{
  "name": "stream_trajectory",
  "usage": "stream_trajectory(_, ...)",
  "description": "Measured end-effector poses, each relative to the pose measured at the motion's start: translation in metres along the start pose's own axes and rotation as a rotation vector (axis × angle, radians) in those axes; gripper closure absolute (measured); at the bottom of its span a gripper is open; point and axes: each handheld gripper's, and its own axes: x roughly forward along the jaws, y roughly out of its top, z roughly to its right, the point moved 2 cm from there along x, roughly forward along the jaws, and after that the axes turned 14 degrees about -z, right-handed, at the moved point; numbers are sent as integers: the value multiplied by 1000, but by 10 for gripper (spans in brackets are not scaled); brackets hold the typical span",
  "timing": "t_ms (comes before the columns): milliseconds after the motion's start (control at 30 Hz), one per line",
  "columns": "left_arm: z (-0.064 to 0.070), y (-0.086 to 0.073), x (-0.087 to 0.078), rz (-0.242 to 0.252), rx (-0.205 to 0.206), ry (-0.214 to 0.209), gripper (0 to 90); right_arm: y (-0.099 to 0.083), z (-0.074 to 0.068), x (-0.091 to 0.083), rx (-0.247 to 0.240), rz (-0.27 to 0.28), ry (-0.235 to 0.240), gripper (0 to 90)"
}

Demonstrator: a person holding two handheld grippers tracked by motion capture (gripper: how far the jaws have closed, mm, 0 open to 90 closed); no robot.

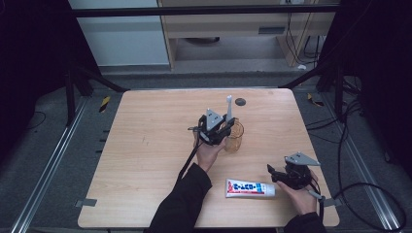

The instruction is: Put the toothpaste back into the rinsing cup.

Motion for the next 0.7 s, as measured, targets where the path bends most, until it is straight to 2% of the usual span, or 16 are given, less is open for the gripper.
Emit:
stream_trajectory(367,0,-7,5,-21,6,2,671,0,0,0,0,1,-1,256)
stream_trajectory(700,-1,-10,4,-13,7,10,663,0,0,0,0,2,-2,256)
